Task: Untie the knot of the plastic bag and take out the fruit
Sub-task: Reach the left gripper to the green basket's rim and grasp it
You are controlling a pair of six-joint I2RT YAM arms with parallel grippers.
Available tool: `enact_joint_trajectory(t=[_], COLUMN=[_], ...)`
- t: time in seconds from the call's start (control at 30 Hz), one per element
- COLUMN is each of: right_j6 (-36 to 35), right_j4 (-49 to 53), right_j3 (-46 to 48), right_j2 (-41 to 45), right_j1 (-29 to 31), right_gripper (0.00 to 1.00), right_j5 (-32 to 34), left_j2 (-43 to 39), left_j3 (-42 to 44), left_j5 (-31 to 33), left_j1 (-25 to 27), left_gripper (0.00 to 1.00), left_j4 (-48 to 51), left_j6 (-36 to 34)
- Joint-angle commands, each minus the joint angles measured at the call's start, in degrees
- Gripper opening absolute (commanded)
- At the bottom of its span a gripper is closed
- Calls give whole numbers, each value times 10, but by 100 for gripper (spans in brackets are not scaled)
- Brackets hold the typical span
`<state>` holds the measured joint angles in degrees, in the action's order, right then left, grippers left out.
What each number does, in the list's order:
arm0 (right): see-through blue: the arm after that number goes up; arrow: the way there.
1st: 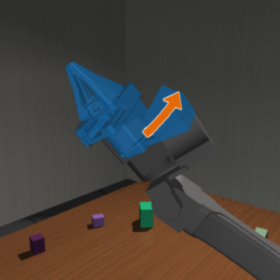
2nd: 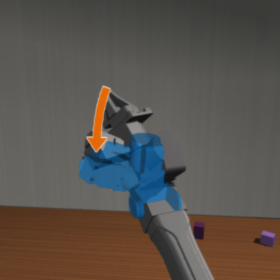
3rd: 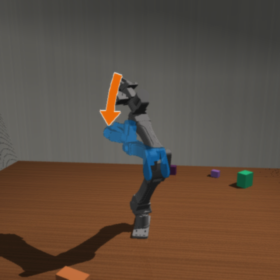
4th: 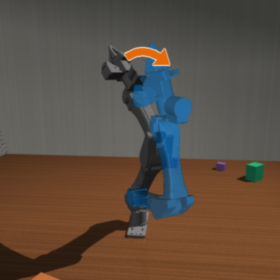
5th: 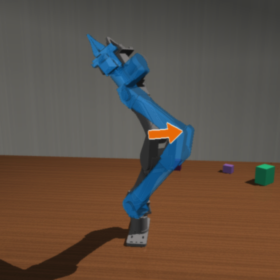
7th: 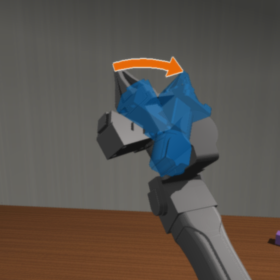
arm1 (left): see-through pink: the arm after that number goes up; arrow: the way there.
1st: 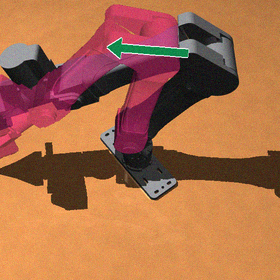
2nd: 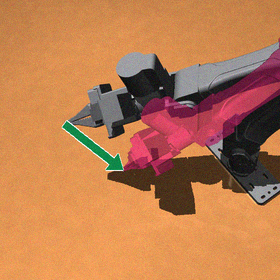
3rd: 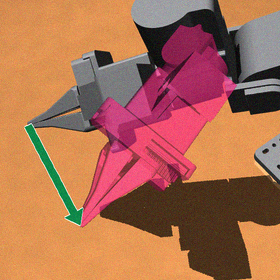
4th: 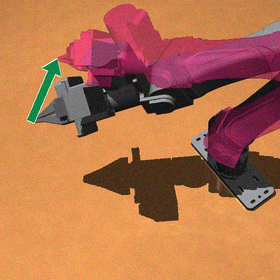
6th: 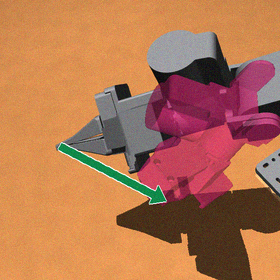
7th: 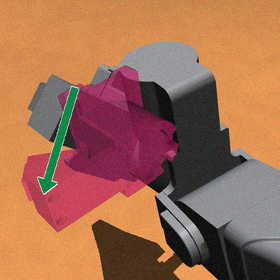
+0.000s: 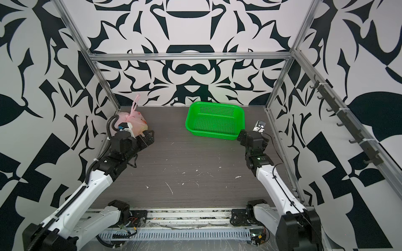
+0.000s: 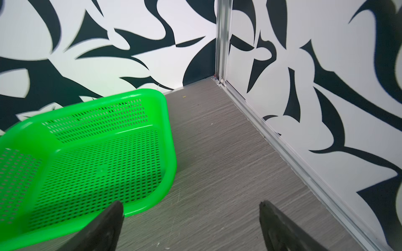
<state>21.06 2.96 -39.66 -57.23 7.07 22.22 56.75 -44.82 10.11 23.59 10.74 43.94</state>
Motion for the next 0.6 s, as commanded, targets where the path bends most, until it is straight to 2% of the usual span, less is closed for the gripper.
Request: enact_joint_trajectory(t=[0.0, 0.07, 0.13, 0.3, 0.57], right_j6=[32, 24, 17, 5, -13], right_j4=[139, 166, 189, 224, 218], right_j3=[-44, -65, -88, -126, -132], right_j2=[23, 28, 24, 8, 3], right_j1=[-1, -1, -1, -1, -1], right_gripper=[100, 100, 100, 97, 95], right_j5=[-2, -2, -1, 5, -6], left_j2=[56, 101, 150, 298, 466], left_j3=[-34, -52, -65, -120, -238], left_j5=[39, 52, 37, -30, -46], left_j1=[64, 103, 124, 138, 175], left_gripper=[99, 99, 99, 99, 99], left_j4=[22, 2, -35, -112, -172], left_j6=[99, 128, 160, 240, 294])
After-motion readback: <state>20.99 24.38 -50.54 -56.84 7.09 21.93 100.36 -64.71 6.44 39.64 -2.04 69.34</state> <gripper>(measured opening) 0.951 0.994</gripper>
